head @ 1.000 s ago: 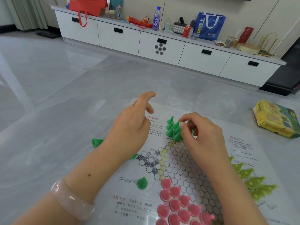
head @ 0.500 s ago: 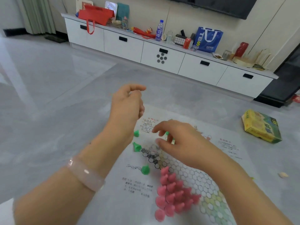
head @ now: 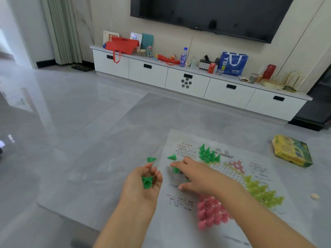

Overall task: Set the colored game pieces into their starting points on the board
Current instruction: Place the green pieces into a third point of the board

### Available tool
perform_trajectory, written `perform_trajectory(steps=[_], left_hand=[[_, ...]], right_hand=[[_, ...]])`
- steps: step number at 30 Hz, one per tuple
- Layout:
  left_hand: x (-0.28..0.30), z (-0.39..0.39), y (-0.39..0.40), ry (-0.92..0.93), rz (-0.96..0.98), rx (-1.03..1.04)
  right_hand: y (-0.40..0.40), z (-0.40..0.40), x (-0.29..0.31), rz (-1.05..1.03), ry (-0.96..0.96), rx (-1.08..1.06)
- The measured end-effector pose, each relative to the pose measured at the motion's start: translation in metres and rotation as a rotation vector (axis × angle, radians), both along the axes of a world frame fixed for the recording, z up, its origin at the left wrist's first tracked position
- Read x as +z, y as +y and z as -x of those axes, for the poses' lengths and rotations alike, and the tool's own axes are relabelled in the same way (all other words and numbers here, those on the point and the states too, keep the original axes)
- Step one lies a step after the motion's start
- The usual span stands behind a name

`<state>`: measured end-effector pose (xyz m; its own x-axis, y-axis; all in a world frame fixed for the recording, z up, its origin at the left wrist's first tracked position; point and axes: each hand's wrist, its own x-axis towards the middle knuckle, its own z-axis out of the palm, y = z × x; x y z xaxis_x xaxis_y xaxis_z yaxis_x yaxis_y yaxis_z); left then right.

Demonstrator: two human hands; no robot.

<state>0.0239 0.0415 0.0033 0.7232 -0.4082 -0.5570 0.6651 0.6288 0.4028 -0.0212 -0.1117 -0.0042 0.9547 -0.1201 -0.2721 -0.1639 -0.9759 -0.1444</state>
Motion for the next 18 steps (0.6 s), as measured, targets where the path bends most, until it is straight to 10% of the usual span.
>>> perform_trajectory(steps=[18], left_hand=[[0.003, 0.011, -0.020, -0.011, 0.108, -0.265]], right_hand=[[0.032, 0.004, 0.038, -0.352, -0.533, 0.006]])
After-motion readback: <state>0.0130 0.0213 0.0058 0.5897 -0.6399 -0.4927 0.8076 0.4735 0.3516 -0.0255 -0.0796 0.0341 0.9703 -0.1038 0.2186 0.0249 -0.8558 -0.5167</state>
